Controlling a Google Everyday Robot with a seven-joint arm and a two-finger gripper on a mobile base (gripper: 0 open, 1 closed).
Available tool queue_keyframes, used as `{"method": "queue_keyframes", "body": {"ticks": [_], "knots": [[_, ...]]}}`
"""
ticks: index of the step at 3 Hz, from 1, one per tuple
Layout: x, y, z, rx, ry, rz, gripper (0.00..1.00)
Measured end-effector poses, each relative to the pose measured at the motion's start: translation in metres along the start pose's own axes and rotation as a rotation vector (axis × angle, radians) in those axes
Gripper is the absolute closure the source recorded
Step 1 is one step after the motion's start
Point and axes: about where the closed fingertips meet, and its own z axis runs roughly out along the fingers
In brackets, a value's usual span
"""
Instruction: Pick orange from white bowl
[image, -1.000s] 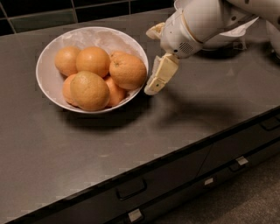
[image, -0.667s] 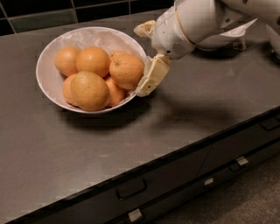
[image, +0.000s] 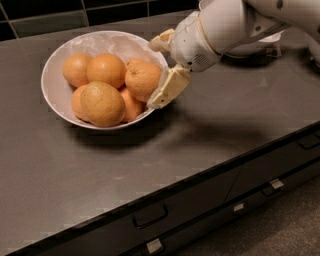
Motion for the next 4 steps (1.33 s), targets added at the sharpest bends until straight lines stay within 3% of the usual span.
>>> {"method": "queue_keyframes", "body": {"ticks": [1, 4], "knots": [[0.0, 0.0, 0.0, 0.0, 0.0, 0.0, 0.18], [0.005, 0.002, 0.033, -0.077, -0.035, 0.015, 0.22]]}}
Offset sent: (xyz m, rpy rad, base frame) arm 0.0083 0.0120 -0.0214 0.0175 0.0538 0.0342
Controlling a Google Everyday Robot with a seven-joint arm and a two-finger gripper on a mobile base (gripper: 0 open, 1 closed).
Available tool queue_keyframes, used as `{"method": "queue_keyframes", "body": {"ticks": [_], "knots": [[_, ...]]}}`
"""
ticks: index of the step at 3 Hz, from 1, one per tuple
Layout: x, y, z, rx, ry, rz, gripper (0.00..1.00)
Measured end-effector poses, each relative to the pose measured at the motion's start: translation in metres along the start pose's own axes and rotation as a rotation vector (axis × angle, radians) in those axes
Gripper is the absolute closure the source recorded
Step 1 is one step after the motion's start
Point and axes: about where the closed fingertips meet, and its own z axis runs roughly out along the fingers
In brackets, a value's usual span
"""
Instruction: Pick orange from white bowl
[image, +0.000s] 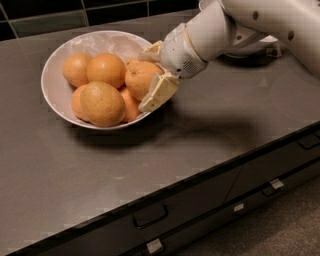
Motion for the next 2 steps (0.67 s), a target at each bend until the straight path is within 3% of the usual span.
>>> {"method": "queue_keyframes", "body": {"ticks": [1, 2], "knots": [[0.0, 0.0, 0.0001, 0.0, 0.0, 0.0, 0.23], [0.003, -0.0008, 0.005, 0.012, 0.003, 0.006, 0.42]]}}
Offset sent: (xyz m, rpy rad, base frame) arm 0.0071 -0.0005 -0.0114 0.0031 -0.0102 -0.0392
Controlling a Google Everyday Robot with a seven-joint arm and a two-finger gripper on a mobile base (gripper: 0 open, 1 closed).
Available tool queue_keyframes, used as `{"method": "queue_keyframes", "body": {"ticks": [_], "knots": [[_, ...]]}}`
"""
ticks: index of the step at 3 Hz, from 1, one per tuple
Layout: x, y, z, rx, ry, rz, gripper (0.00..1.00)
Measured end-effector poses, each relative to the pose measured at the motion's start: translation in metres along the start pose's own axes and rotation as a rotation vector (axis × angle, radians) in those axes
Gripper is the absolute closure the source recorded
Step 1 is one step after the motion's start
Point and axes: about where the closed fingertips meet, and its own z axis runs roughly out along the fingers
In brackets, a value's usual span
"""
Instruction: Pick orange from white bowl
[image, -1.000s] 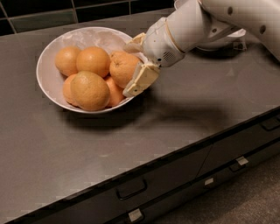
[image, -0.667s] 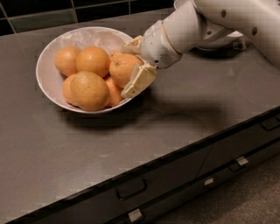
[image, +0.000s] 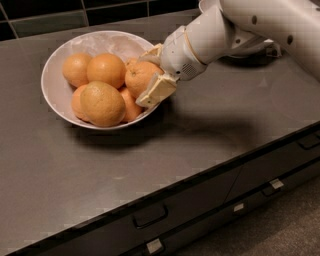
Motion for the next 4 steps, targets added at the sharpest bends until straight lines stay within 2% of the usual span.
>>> {"method": "queue_keyframes", "body": {"ticks": [2, 3, 4], "knots": [[0.0, 0.0, 0.0, 0.0, 0.0, 0.0, 0.88], [-0.013, 0.001, -0.011, 0.028, -0.058, -0.032, 1.0], [-0.039, 0.003, -0.037, 0.083, -0.073, -0.092, 1.0]]}}
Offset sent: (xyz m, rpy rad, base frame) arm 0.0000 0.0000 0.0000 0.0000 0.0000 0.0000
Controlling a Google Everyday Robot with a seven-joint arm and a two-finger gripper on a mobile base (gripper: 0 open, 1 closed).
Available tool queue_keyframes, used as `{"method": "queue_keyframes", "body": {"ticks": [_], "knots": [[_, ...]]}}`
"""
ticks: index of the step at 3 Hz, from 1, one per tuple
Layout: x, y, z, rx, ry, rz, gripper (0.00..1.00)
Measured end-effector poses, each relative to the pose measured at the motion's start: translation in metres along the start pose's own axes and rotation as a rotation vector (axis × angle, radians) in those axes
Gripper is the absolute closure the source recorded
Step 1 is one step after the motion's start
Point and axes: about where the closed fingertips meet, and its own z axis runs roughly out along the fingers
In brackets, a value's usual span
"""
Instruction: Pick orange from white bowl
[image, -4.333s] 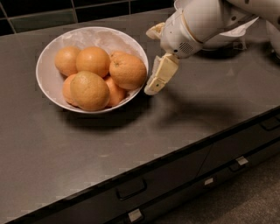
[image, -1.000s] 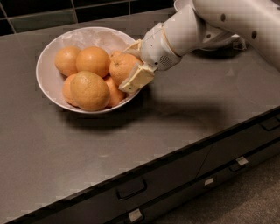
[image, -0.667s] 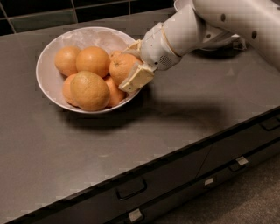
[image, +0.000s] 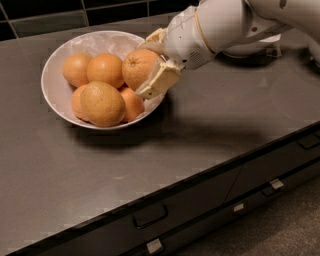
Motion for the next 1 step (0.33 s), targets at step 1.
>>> {"method": "queue_keyframes", "body": {"ticks": [1], "knots": [[-0.0195, -0.0019, -0.0259, 0.094, 0.018, -0.039, 1.0]]}}
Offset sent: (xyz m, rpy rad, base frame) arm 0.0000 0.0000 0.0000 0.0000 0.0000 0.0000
